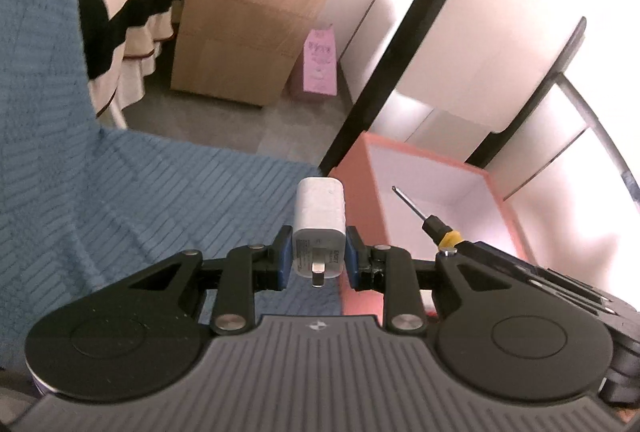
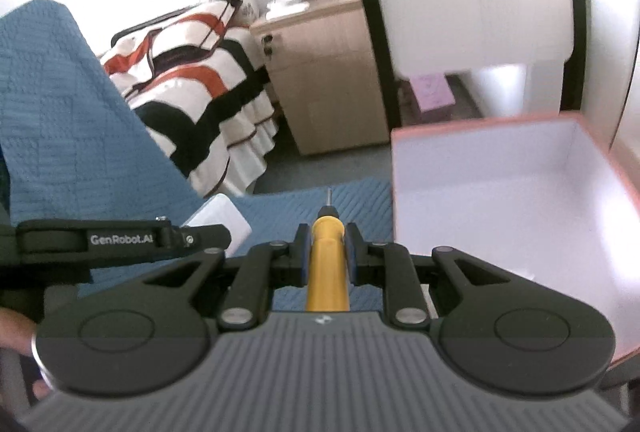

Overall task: Organize rigid objects
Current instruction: 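Lift the charger and screwdriver and carry them over the pink box with both grippers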

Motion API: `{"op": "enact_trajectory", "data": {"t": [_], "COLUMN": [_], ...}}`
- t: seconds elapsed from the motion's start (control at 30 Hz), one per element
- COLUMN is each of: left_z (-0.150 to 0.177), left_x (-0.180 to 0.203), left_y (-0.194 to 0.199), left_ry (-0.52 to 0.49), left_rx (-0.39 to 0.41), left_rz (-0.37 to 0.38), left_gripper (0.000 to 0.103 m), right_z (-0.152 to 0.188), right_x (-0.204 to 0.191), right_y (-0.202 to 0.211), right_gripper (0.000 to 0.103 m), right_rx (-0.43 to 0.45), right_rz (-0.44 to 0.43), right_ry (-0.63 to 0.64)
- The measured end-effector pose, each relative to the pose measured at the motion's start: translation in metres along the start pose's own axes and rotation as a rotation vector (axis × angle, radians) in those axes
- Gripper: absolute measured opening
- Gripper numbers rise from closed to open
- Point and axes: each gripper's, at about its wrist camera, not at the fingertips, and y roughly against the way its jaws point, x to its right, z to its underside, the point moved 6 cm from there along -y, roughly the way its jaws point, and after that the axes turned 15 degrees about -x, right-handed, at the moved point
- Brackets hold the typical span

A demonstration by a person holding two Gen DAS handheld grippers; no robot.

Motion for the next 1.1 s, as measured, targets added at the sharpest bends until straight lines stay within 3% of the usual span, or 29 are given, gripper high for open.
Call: {"op": "enact_trajectory", "data": {"t": [0.2,0.47,0.77,1.1], "left_z": [-0.019,-0.023,-0.019,0.006], "left_x": [0.036,0.094,0.138,0.173], "left_y": [0.008,-0.013,-0.065,-0.135], "left_ry": [-0.008,-0.055,-0.075,-0.075], "left_rx": [0.026,0.015,-0.039,-0.126], "left_rz": [0.020,0.041,0.059,0.063], "left_gripper": [0.031,0.031,0.031,0.031], "right_z": [-0.020,-0.027,-0.017,0.018], "right_x": [0.020,0.059,0.116,0.175], "right_y": [0.021,0.036,0.037,0.013], "right_gripper": [0.021,0.021,0.021,0.021], "right_rx": [0.051,0.075,0.058,-0.048], "right_rz": [0.017,0.057,0.100,0.142], "right_ry": [0.011,0.008,-0.048,-0.103]}}
